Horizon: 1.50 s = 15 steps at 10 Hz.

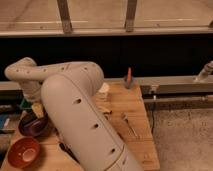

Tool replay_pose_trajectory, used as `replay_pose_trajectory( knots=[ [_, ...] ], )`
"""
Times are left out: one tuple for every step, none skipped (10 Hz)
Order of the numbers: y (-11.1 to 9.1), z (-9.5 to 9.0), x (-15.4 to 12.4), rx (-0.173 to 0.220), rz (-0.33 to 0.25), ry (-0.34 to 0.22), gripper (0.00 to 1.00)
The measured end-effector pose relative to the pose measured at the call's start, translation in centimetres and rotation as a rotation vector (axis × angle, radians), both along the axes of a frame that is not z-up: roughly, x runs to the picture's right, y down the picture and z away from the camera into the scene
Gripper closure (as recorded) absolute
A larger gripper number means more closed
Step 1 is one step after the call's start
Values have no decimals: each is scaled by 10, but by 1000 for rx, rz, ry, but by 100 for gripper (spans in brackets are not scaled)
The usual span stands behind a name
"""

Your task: Wipe purple bowl with eraser

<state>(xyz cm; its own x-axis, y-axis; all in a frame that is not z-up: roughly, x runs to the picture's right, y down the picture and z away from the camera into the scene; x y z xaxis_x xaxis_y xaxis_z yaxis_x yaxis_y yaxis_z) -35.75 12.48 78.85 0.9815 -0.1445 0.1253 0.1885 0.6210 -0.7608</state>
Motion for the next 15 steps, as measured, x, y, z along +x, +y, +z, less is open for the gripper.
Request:
replay_pose_trajectory(
  knots=[
    [11, -8, -5, -8, 10, -12, 100],
    [19, -13, -4, -14, 24, -12, 100],
    [28, -18, 7, -19, 49, 2, 100],
    [30, -20, 19, -19, 70, 23, 100],
    [33, -23, 34, -22, 100, 41, 100],
    [32, -23, 48, -20, 128, 56, 100],
    [26, -20, 68, -16, 165, 80, 100],
    [20, -16, 75, -12, 185, 88, 100],
    [16, -12, 77, -9, 188, 84, 100],
    [10, -8, 73, -4, 185, 77, 100],
    [3, -2, 65, -1, 174, 70, 100],
    [-3, 3, 54, 1, 163, 59, 100],
    [-12, 9, 33, 5, 142, 36, 100],
    [-15, 11, 20, 6, 123, 17, 100],
    [-17, 12, 8, 7, 101, -4, 100]
  ],
)
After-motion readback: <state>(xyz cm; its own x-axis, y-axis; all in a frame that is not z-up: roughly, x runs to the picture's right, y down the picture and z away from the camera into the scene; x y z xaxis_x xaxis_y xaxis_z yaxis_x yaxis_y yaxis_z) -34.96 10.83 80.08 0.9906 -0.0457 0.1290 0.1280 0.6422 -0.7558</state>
